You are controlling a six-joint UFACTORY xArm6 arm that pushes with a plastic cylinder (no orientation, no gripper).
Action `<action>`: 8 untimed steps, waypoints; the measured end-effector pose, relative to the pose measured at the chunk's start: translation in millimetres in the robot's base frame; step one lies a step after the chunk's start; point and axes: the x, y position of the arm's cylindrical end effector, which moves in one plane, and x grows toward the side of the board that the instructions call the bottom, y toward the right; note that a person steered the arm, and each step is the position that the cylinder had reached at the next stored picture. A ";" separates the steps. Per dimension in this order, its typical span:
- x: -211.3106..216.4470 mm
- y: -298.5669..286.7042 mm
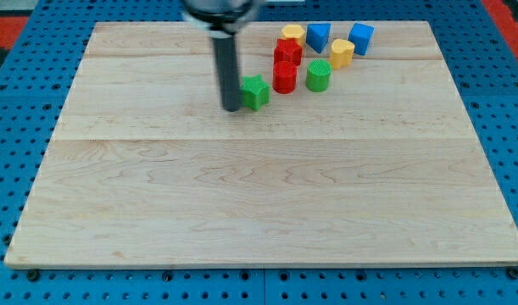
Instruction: Move the green star into the red circle
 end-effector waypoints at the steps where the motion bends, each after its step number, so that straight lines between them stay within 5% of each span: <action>1: -11.0 64.6; 2: -30.9 80.7; 3: 13.2 83.3; 4: -30.0 4.4; 7: -79.2 -106.6; 8: -104.3 -57.4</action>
